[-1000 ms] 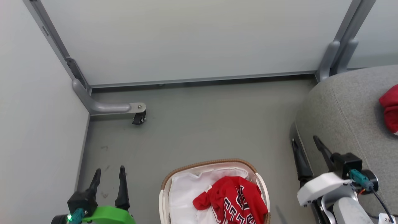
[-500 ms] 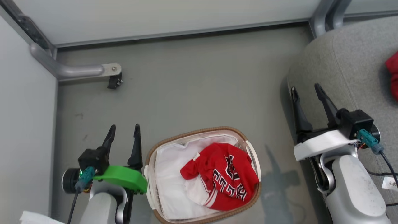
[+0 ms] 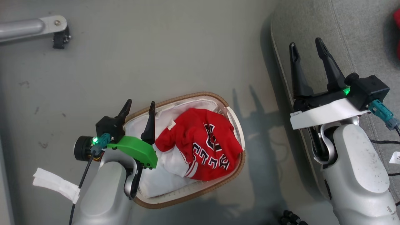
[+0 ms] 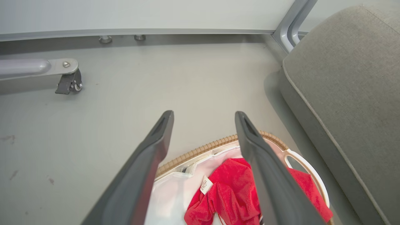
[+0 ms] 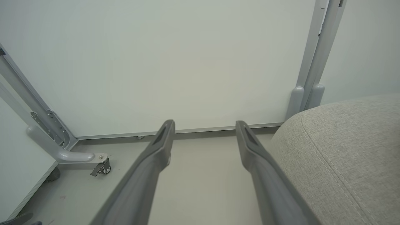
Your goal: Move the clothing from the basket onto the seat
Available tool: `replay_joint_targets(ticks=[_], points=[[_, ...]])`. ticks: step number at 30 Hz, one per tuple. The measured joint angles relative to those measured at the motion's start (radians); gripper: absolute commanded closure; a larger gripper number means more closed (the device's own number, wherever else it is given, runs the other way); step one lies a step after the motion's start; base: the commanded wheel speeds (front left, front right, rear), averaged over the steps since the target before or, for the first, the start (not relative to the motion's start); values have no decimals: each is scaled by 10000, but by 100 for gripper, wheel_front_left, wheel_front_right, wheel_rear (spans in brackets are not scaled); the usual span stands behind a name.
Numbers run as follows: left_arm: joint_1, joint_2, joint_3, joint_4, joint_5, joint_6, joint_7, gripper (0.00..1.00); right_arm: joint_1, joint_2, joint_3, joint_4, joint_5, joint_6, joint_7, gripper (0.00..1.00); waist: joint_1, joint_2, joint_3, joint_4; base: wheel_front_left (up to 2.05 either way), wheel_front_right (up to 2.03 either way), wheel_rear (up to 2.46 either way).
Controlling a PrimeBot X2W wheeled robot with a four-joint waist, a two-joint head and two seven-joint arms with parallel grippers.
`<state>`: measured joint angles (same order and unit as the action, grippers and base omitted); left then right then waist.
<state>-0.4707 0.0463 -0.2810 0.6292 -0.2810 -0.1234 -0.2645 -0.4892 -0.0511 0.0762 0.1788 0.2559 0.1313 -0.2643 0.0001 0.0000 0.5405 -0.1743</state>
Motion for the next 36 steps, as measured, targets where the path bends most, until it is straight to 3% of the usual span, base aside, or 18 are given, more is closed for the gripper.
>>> replay_joint_targets(ticks=[6,17,31,33,36], points=[[-644,0,-577,1275,-336,-40,0,0,-232,0,65,-242,316,0,0,0,0,0,969,-525,0,0,0],[-1539,-4,-2930,2606,-2123,-46,0,0,-478,0,54,-468,370,0,0,0,1,0,2514,-1395,0,0,0],[-2458,90,-4247,4725,-3080,-52,0,0,-533,8,4,-514,497,2,0,0,1,0,3321,-1904,0,0,0],[-2504,86,-4468,4765,-3221,-52,2,100,-533,8,-10,-479,495,0,0,0,1,0,3295,-1903,0,0,0],[-2558,90,-4840,4702,-3367,-52,2,100,-534,12,-63,-407,474,2,0,0,0,0,3187,-1901,0,0,0]])
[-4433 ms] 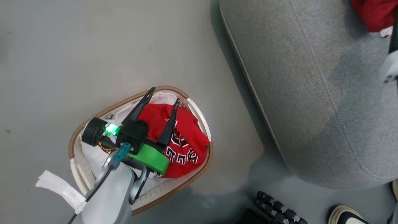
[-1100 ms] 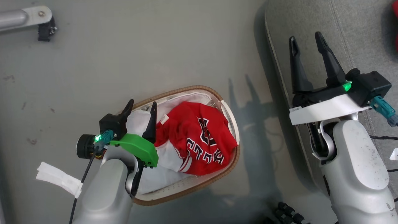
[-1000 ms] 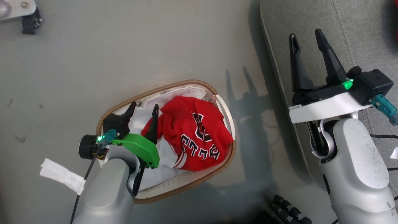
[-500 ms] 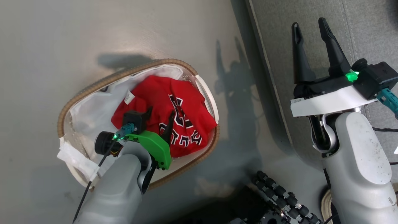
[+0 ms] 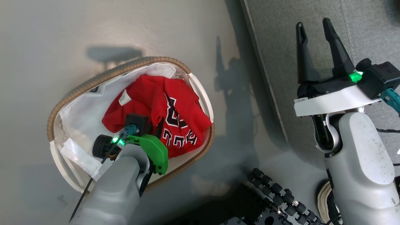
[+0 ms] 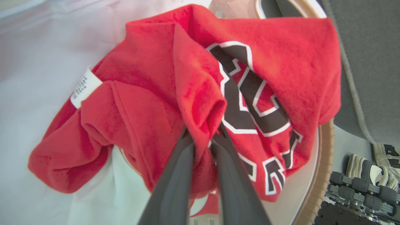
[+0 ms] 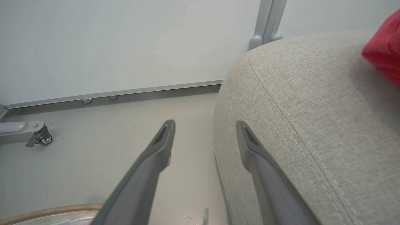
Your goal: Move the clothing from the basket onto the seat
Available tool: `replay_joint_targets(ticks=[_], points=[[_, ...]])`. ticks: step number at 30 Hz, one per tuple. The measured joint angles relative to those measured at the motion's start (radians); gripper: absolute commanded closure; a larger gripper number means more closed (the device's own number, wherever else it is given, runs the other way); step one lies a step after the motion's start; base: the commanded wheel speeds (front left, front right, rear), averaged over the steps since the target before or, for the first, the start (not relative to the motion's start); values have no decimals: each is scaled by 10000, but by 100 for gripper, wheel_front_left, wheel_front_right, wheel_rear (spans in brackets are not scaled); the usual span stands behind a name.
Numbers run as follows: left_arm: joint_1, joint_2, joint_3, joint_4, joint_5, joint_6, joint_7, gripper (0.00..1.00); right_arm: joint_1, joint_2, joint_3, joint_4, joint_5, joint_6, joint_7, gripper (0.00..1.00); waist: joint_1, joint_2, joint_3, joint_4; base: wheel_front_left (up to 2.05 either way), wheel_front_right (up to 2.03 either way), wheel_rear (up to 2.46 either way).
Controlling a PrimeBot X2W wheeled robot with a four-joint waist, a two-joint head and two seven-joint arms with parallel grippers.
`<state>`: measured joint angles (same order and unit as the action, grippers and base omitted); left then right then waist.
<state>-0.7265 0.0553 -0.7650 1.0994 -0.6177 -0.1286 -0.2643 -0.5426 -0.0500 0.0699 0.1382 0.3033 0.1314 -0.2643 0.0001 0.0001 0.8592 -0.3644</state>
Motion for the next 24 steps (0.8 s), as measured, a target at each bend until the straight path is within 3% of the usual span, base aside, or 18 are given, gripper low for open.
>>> replay_joint_targets(ticks=[12,24], points=[[1074,272,215,-1668,123,0,2,100,411,10,40,723,-165,-2,0,0,0,0,-1444,292,0,0,0],[2824,142,1513,-2888,849,0,2,100,1195,13,125,1465,-127,-2,0,0,-1,-1,-3455,813,0,0,0]])
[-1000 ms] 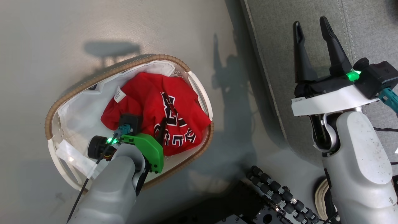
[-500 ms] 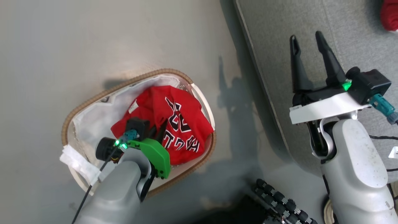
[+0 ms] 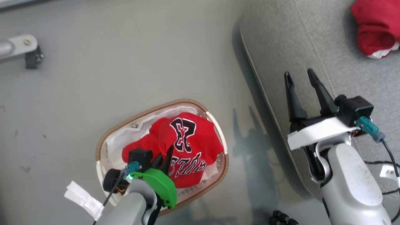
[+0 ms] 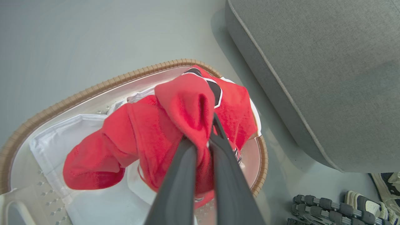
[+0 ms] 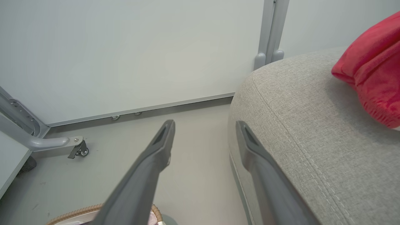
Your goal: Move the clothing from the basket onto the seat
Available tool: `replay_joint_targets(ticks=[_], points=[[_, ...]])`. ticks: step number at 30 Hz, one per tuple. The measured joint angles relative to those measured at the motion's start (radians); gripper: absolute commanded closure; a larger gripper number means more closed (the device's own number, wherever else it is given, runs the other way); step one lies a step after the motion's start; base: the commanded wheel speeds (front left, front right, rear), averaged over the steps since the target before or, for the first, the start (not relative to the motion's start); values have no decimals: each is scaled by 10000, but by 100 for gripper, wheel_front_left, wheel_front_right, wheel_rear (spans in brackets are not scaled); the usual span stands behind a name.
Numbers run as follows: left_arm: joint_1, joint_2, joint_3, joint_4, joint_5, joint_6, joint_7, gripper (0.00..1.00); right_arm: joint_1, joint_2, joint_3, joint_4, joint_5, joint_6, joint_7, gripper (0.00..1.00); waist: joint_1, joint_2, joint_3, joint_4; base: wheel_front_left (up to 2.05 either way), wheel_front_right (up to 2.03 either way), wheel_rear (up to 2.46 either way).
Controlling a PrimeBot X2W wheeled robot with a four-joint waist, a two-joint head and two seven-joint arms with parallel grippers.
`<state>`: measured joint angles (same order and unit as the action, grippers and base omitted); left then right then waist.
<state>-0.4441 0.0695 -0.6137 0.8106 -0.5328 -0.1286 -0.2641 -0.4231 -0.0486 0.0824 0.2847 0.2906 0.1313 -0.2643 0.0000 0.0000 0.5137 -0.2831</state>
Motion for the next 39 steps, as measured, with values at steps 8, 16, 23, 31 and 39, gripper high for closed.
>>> replay_joint_targets(ticks=[8,16,23,31,39], points=[[876,-125,366,-894,453,0,2,100,897,-8,-50,286,-499,0,0,0,0,0,-1308,411,0,0,0],[1599,-167,922,-2144,894,0,2,100,1775,-2,44,476,-738,0,0,0,0,0,-2552,881,0,0,0],[2018,-182,1290,-3382,1298,0,2,100,2470,-2,171,685,-802,2,0,0,-1,0,-3552,1322,0,0,0],[2064,-194,1950,-4961,1664,-2,2,100,3124,-4,255,828,-803,0,0,0,-1,0,-4442,1764,0,0,0],[1964,-196,2243,-6032,1747,-2,2,100,3305,-8,575,1001,-777,0,0,0,-1,0,-4896,2035,0,0,0]])
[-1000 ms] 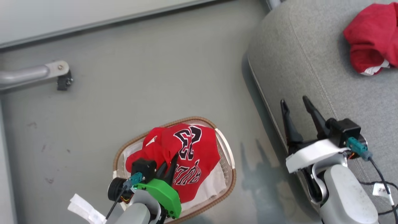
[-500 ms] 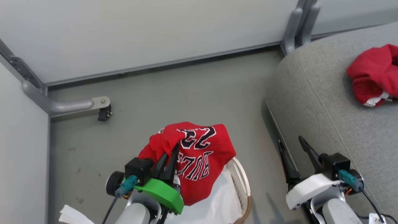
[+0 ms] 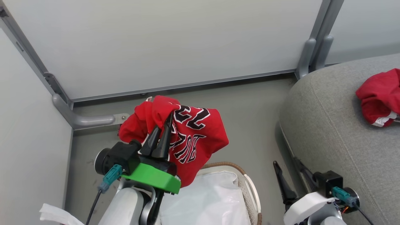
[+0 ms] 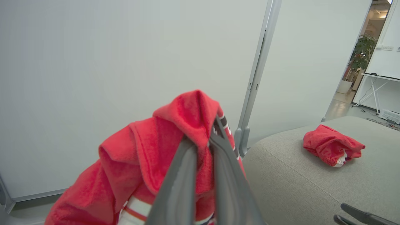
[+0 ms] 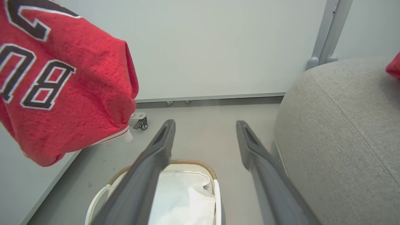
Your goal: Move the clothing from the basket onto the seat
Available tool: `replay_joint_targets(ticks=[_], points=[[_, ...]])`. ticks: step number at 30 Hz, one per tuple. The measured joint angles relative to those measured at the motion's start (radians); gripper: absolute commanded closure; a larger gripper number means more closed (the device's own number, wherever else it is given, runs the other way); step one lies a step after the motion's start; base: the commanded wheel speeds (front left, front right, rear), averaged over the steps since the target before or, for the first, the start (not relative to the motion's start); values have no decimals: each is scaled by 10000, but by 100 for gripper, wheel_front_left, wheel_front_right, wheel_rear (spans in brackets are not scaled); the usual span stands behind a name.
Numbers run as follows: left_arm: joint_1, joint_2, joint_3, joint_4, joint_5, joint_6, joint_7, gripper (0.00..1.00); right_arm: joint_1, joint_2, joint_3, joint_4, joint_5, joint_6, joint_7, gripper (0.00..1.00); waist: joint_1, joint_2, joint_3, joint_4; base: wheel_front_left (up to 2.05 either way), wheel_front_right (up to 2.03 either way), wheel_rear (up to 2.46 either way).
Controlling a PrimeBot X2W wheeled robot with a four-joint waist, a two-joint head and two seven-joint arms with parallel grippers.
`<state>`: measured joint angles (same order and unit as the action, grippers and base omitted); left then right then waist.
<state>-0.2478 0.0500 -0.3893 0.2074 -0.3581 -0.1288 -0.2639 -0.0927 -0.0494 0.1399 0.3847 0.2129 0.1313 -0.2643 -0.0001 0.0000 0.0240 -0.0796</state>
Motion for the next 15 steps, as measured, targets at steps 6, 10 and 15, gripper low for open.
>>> replay_joint_targets(ticks=[6,10,15], points=[[-7,0,-56,-188,-50,0,0,100,-86,-15,1271,92,-77,0,0,0,0,0,-73,127,0,0,0],[-22,2,-167,-295,-96,0,0,100,-692,-165,2863,88,104,0,0,0,0,0,-66,221,0,0,0],[-53,0,-345,-359,-221,0,0,100,-1736,-221,4422,309,550,0,0,0,0,0,-9,318,0,0,0]])
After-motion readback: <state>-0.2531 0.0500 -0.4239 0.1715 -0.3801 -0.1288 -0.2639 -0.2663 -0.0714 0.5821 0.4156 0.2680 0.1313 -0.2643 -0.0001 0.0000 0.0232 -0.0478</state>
